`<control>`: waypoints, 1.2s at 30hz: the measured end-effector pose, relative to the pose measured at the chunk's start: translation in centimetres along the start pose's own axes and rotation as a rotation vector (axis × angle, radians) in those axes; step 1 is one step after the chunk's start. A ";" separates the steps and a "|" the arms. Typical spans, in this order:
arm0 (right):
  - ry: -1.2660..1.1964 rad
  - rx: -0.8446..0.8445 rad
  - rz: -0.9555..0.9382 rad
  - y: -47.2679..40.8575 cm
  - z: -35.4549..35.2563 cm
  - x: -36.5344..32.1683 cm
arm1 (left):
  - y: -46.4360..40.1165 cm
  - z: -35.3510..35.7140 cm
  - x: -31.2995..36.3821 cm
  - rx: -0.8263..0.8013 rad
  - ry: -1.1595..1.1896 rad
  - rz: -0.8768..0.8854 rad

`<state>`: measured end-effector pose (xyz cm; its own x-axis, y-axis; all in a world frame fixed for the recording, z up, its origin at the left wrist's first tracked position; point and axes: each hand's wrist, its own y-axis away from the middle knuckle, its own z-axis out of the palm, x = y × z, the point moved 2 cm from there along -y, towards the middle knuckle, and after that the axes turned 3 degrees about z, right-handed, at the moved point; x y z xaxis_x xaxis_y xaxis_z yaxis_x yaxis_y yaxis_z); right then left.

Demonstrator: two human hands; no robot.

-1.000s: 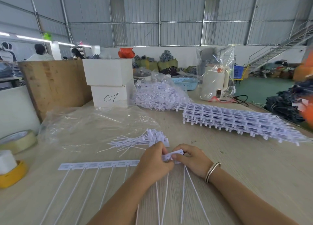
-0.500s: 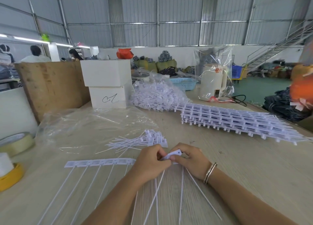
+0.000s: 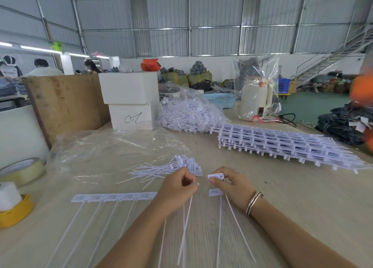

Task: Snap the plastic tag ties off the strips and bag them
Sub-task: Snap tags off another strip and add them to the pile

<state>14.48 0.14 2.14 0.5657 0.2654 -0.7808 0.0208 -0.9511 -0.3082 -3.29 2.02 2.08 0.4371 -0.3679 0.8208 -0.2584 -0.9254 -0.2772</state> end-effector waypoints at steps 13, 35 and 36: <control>0.305 0.066 -0.005 0.2 1.0 -0.5 | 0.3 2.4 1.6 0.222 -0.283 0.374; 0.165 -0.043 0.064 0.2 1.1 -0.4 | 1.2 0.5 1.2 -0.183 -0.575 0.323; 0.175 -0.058 0.072 0.2 1.0 -0.4 | 1.2 0.6 1.1 -0.187 -0.587 0.315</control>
<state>13.40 0.01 1.83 0.7021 0.1700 -0.6915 0.0200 -0.9754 -0.2196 -2.55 0.42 2.34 0.6969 -0.6539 0.2946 -0.5710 -0.7544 -0.3238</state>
